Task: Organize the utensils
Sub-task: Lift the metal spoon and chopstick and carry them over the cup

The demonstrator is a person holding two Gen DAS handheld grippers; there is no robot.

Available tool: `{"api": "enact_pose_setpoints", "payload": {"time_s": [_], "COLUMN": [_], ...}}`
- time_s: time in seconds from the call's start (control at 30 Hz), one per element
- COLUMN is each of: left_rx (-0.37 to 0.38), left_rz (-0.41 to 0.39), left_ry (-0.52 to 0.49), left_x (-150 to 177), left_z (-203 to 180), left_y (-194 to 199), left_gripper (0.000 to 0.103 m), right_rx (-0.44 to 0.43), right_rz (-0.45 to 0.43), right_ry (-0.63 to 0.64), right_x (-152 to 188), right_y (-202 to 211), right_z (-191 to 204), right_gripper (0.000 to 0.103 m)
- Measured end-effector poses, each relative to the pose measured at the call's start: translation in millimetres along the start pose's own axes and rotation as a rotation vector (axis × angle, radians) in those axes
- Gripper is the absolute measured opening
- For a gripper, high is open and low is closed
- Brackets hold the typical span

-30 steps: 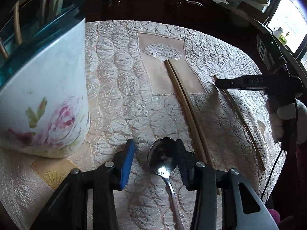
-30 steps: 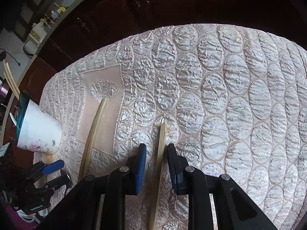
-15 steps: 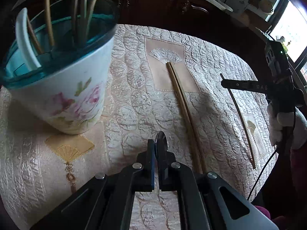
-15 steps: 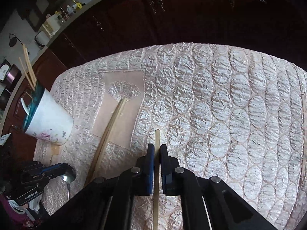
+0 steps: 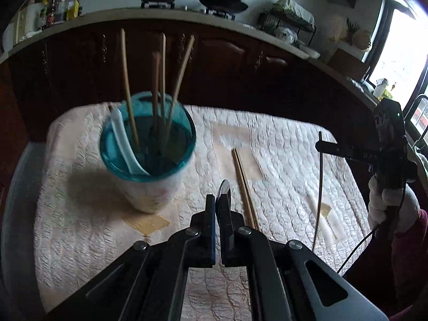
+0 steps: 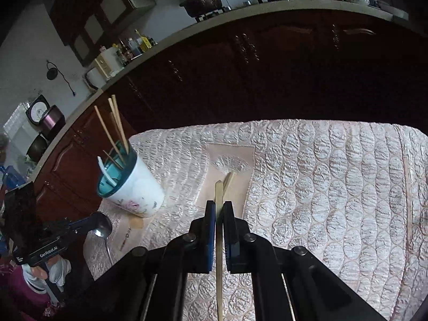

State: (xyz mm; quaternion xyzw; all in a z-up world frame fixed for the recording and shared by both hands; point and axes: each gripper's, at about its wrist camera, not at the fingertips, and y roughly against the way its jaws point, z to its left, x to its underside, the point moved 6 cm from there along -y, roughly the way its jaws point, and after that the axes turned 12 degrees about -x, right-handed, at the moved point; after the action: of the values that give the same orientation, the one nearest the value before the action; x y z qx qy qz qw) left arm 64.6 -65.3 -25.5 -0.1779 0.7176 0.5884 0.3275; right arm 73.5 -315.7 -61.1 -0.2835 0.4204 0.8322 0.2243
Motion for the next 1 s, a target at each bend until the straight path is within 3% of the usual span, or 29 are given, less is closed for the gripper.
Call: {"api": "enact_pose_setpoints", "payload": {"time_s": [0.27,0.47,0.63,0.83,1.0], "left_rx": [-0.104,-0.25,-0.381,-0.497,-0.551], "left_rz": [-0.155,-0.296,-0.376,-0.416,-0.425], "left_ry": [0.053,0.074,0.037,-0.02,-0.052], "left_x": [-52.7,-104.5,-132.9,-145.8,-147.5], "left_z": [43.7,72.6,74.5,74.3,73.7], "left_y": [48.7,64.5,51.4,29.3,6.9], "left_gripper": [0.002,0.002,0.002,0.002,0.002], "right_rx": [-0.078,-0.127,-0.147,-0.139,-0.118], "right_rz": [-0.103,-0.175,-0.227,-0.248,-0.238], "right_ry": [0.088,0.163,0.205,0.24,0.265], "right_x": [-48.7,-94.9,-131.4,-160.0,-167.1], "right_y": [21.8,14.8,0.7,-27.5,-59.9], "right_z": [61.5,116.3,153.0,180.0,192.2], "right_gripper": [0.007,0.007,0.007,0.007,0.007]}}
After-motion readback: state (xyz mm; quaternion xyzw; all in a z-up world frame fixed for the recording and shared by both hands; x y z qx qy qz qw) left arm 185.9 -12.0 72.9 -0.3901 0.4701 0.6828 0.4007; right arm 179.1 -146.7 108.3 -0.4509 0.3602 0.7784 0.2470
